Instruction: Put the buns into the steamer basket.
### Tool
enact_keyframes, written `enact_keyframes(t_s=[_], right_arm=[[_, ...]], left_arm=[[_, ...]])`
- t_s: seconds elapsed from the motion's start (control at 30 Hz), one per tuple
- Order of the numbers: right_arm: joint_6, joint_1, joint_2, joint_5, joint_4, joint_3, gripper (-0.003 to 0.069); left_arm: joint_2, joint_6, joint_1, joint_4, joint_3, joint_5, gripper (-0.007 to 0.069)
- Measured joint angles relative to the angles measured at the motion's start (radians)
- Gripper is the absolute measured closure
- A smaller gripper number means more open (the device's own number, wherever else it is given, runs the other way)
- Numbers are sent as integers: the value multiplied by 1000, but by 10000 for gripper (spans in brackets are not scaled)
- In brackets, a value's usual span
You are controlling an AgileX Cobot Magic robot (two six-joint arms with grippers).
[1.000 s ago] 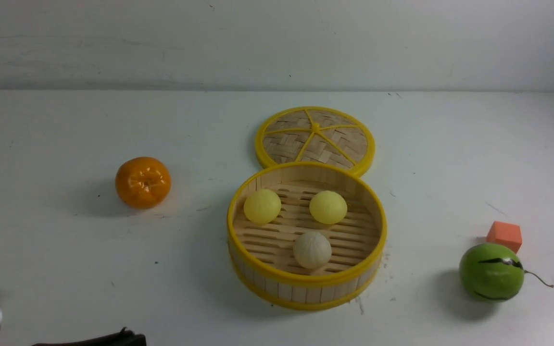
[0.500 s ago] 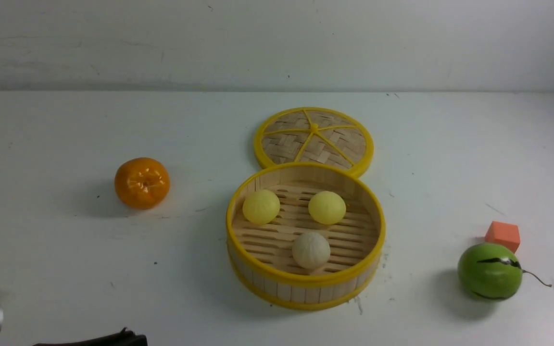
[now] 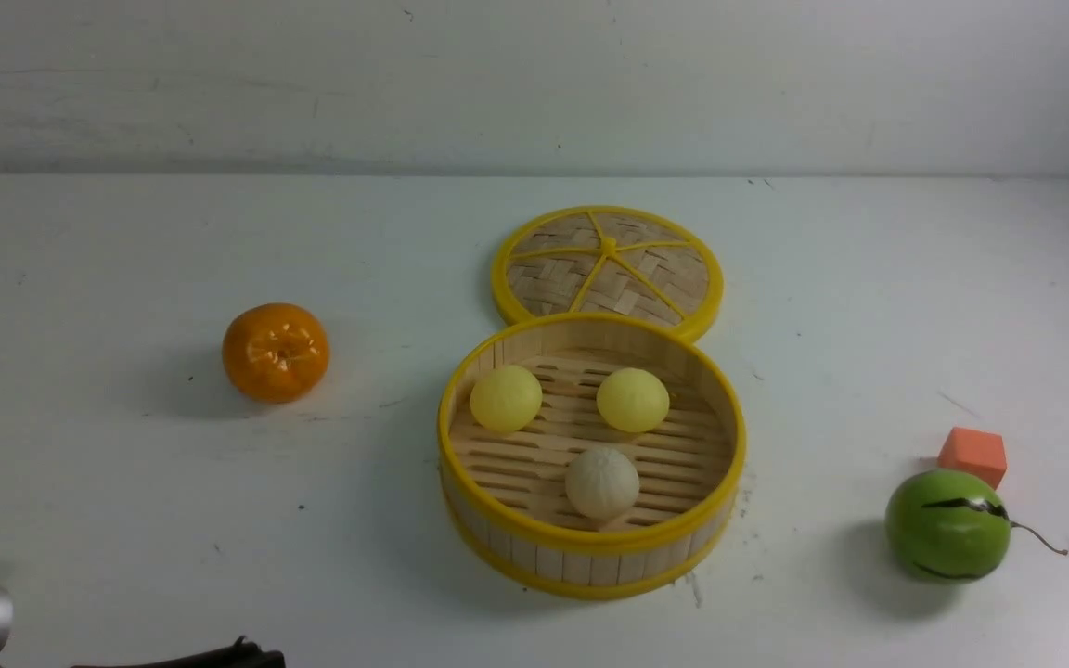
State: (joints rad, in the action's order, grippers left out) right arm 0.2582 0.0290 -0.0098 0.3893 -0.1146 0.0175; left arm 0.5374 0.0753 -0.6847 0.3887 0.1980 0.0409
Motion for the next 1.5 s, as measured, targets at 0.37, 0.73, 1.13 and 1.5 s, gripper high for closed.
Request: enact_keyframes(t_s=[0.37,0.73,1.13,1.5], right_arm=[[0,0,0,0,0,0,669],[0,0,0,0,0,1,663],[0,0,-1,-1,0,1,661],[0,0,-1,-1,0,1,653]], left_arm=[[0,-24,0,-9,-1,-26,494],[-309,-126,311,22,-168,-152,638],[-548,-127,650,-38,-228,344,638],[-548,-127,638,-30,-228,351,638]])
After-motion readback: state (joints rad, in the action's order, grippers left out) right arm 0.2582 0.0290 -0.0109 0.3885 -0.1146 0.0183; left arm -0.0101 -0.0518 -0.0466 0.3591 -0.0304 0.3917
